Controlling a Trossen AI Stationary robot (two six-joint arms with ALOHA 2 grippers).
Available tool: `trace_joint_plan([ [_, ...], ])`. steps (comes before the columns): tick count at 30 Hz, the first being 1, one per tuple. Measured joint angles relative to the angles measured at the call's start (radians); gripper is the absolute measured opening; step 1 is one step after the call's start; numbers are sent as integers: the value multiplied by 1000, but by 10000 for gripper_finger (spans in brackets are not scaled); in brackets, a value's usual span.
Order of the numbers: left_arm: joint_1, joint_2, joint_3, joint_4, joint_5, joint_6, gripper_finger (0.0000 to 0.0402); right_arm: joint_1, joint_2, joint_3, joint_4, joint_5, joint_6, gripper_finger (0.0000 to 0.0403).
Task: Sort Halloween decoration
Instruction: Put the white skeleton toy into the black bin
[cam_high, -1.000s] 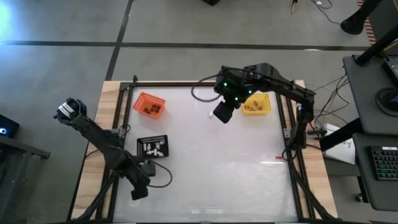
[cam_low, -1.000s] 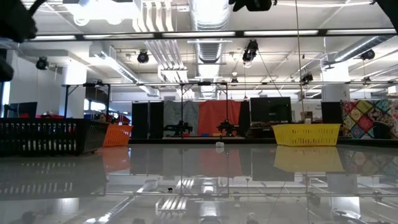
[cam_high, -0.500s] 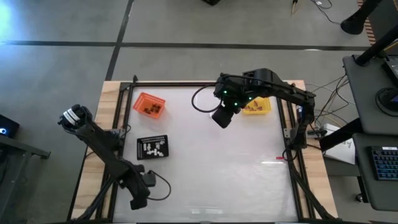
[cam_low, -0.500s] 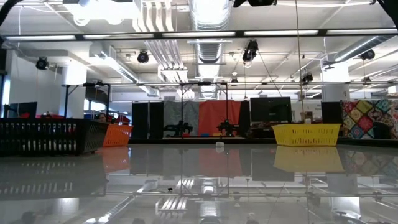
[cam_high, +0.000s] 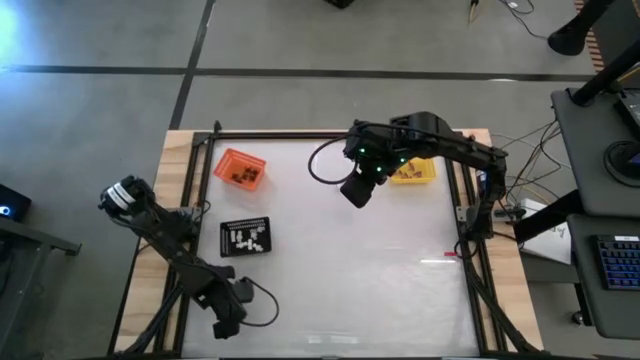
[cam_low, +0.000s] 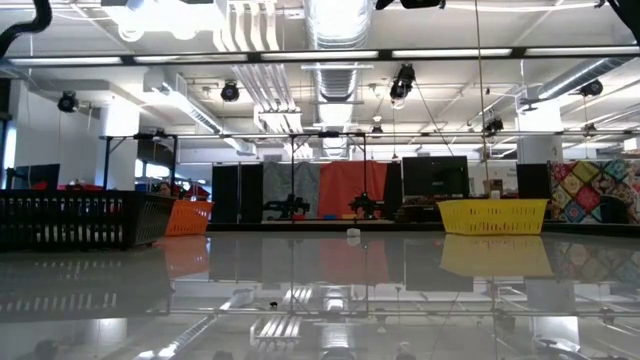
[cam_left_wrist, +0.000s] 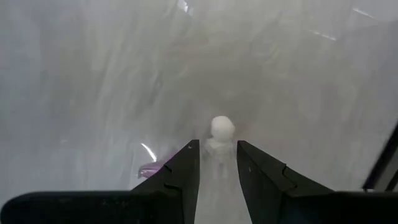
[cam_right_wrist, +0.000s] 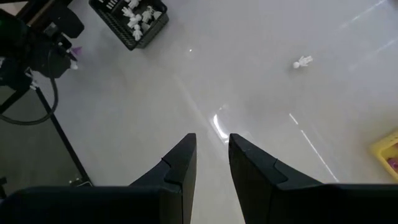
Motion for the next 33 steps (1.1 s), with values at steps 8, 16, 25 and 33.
trace_joint_plan([
  [8, 0, 73, 7, -7, -10, 3, 89, 16, 0, 0, 1, 5, 0, 86],
  [16, -1, 65, 3, -4, -25, 58, 52, 20, 0, 0, 1, 13, -1, 86],
  [25, 0, 1, -4, -3, -16, 127, 8, 20, 0, 0, 1, 14, -1, 86],
  [33, 30, -169, -2, -18, -67, 153, 1, 20, 0, 0, 1, 14, -2, 86],
])
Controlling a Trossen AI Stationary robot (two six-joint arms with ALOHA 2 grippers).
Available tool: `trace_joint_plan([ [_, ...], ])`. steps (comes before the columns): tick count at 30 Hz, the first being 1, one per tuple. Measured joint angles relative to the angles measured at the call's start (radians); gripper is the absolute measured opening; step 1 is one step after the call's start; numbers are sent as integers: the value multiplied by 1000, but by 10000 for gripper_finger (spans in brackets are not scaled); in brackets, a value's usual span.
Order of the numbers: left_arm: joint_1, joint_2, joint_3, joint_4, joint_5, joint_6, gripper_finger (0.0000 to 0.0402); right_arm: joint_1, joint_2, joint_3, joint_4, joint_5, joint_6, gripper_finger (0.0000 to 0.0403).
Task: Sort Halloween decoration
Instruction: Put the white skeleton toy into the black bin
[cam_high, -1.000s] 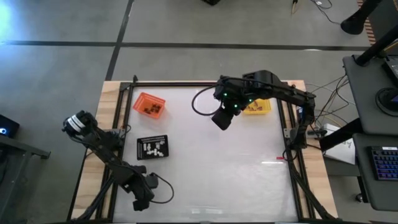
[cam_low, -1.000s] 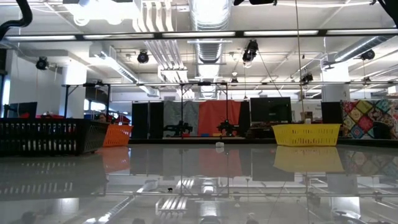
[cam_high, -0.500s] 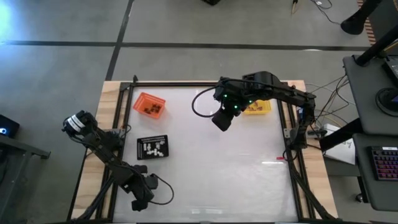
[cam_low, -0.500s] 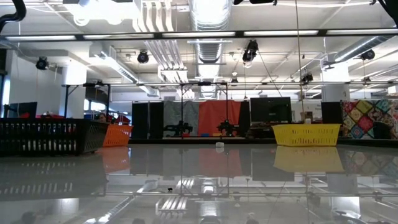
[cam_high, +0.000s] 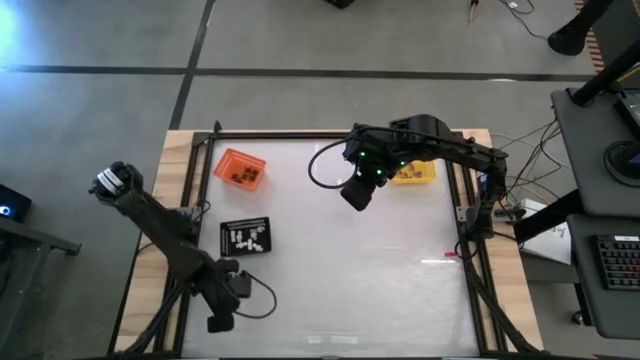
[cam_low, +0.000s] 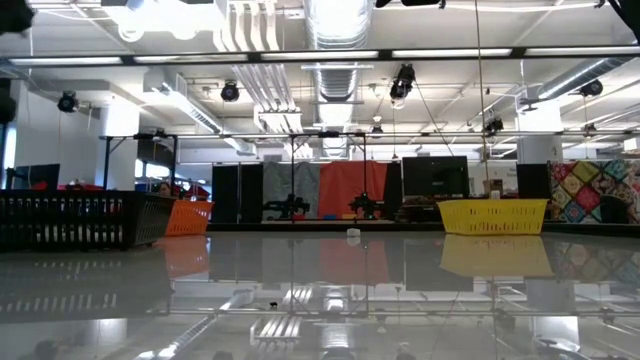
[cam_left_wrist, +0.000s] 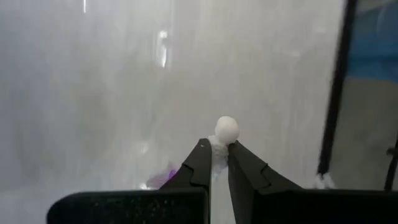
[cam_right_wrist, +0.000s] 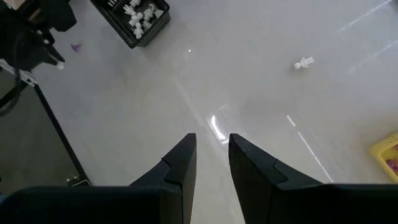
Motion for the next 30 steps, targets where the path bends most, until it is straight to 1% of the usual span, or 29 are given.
trace_joint_plan([
  [6, 73, -133, 0, -14, -91, 74, 0, 8, 0, 0, 1, 0, -41, 86],
  [12, 210, -254, 0, -18, -153, 227, 0, 24, 0, 0, 17, 0, -107, 86],
  [20, 433, -355, 1, -20, -150, 445, 0, 46, 11, 0, 87, 0, -212, 86],
  [26, 570, -382, 1, -16, -74, 564, 0, 46, 45, 0, 98, -1, -312, 86],
  [30, 637, -388, 2, -9, -70, 619, 0, 46, 77, 0, 146, -1, -383, 86],
])
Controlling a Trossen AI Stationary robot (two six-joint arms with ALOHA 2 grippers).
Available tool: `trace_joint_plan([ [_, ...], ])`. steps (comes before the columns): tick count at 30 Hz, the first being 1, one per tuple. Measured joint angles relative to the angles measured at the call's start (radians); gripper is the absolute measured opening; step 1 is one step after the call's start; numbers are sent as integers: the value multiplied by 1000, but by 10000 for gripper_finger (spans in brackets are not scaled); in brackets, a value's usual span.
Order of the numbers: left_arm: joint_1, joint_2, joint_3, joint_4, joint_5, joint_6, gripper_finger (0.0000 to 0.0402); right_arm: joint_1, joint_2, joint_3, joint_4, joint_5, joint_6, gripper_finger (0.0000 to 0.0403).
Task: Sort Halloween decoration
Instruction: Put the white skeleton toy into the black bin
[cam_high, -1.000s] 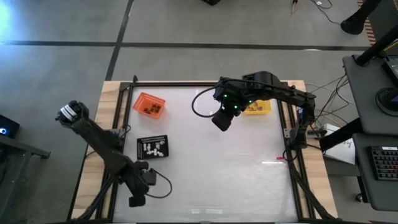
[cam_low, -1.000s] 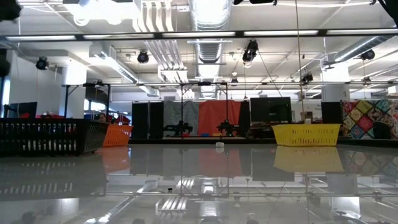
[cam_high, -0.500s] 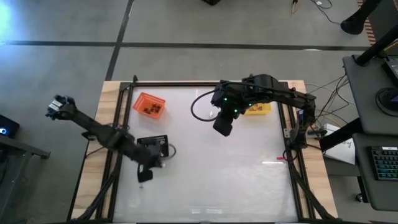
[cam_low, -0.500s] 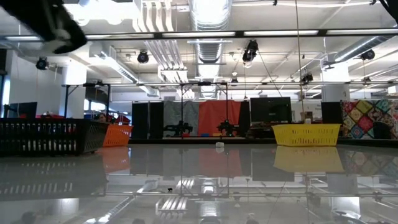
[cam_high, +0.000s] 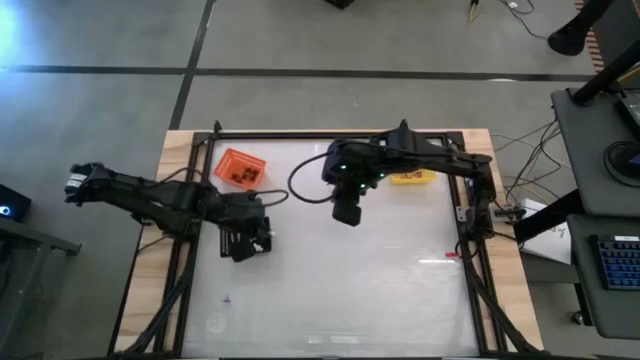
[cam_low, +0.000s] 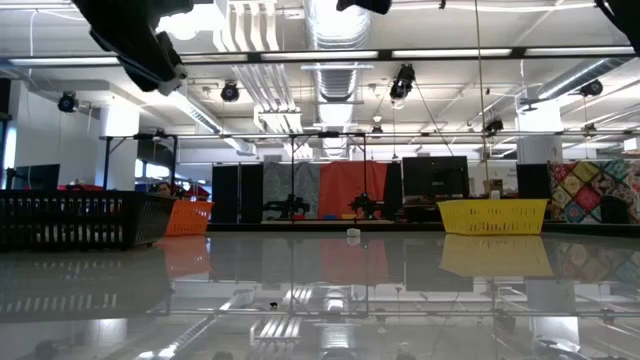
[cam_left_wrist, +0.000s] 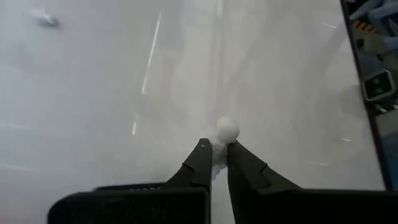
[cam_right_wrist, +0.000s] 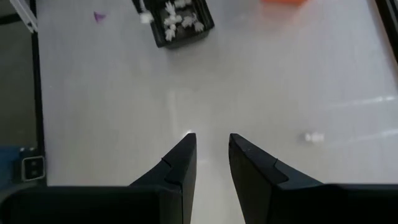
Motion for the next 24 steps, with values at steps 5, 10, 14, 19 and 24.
trace_joint_plan([
  [5, 72, -1, 0, 19, 10, 52, 0, 0, 40, 0, 105, -2, -65, 86],
  [10, 118, -6, 1, -31, 58, 62, 0, 0, 71, 0, 134, -3, -128, 86],
  [14, 131, -8, 1, -252, 49, 61, 0, 0, 87, 0, 124, -6, -163, 86],
  [19, 147, -7, 1, -382, 28, 60, 0, 0, 91, 0, 122, -9, -192, 86],
  [24, 151, 1, 1, -396, 97, 49, 0, 0, 91, 0, 120, -10, -197, 86],
])
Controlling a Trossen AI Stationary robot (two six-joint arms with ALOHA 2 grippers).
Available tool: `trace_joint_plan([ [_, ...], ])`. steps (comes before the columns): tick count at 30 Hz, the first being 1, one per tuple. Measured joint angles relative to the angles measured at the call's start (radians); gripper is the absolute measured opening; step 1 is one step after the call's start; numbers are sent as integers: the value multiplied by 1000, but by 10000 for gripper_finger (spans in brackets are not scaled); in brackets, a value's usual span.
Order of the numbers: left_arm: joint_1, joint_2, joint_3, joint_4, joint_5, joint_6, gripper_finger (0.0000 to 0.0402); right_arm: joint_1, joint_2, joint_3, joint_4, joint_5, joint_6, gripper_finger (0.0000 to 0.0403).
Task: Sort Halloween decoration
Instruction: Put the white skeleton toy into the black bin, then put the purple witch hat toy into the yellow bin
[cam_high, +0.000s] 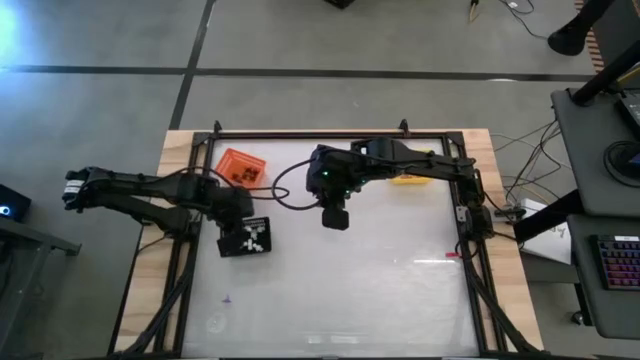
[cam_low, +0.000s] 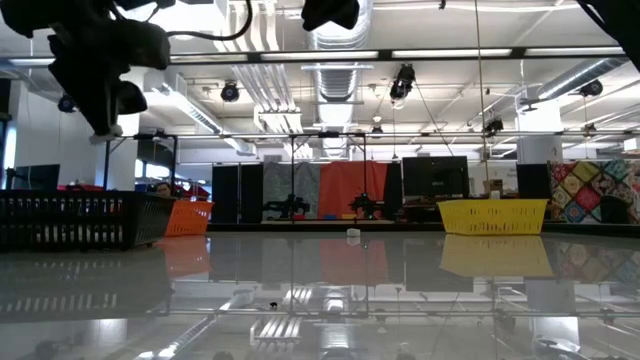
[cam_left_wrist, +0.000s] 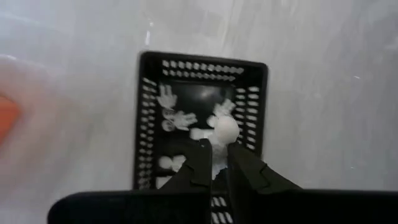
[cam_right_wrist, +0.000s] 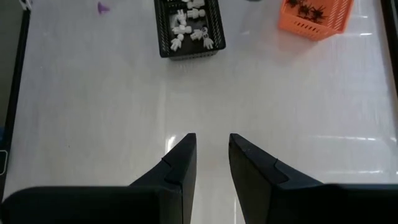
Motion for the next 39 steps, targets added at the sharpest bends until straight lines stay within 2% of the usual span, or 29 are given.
trace_joint_plan([
  [4, 0, 11, 0, -28, 14, -46, 10, 0, 0, 0, -5, 0, -13, 86],
  [15, 0, 17, -1, -61, 13, -75, 100, 0, 0, 0, -43, 0, -18, 86],
  [21, -1, 18, -1, -60, 15, -116, 119, 0, 0, 0, -53, 0, -4, 86],
  [24, -18, 18, -1, -60, 63, -165, 120, 0, 0, 0, -53, 0, 13, 86],
  [27, -70, 18, -1, -56, 118, -226, 115, 0, 0, 0, -53, 0, 14, 86],
  [39, -477, 75, -3, -37, 84, -539, 94, 0, 0, 0, -53, 0, 56, 86],
])
